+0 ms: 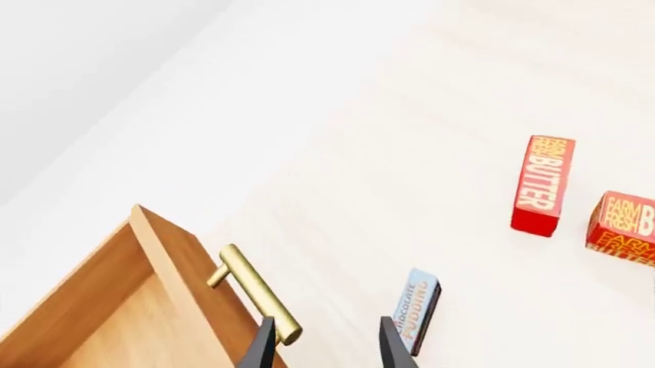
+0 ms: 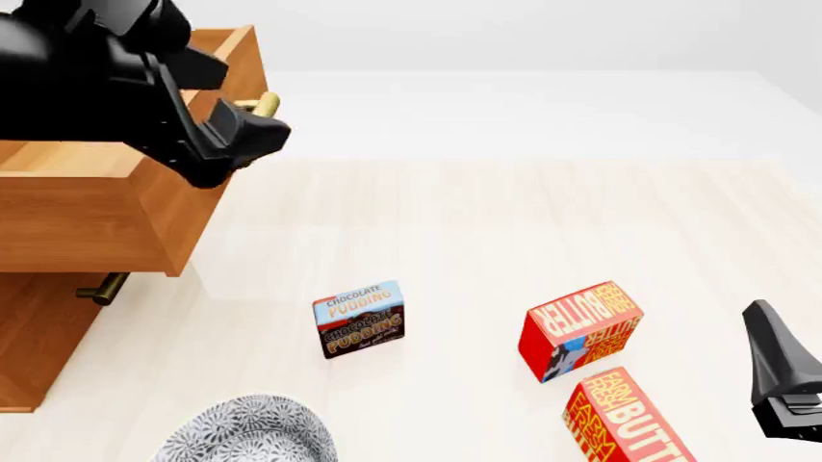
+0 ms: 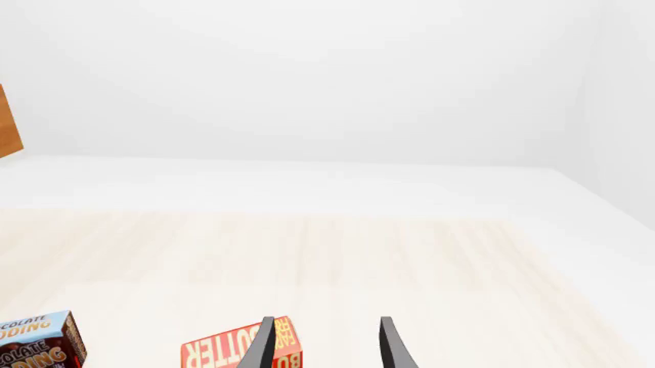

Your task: Put the chocolate pudding in the top drawer of the cabinet and close it.

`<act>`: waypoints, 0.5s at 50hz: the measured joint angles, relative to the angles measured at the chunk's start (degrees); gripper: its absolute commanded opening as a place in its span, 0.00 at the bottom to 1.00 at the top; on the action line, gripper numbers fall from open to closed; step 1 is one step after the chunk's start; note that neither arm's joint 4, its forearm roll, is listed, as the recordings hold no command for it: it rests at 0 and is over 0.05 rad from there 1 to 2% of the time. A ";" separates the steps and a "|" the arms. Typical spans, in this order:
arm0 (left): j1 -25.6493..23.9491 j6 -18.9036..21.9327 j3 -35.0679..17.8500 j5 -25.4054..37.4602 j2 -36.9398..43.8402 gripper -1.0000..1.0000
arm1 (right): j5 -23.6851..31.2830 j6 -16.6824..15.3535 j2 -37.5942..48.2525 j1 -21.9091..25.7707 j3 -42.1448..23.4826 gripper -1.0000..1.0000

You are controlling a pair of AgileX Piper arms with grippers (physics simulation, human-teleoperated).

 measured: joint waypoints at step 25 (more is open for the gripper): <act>-4.98 2.84 2.63 -2.57 4.54 1.00 | 0.00 0.00 0.00 -0.01 0.00 1.00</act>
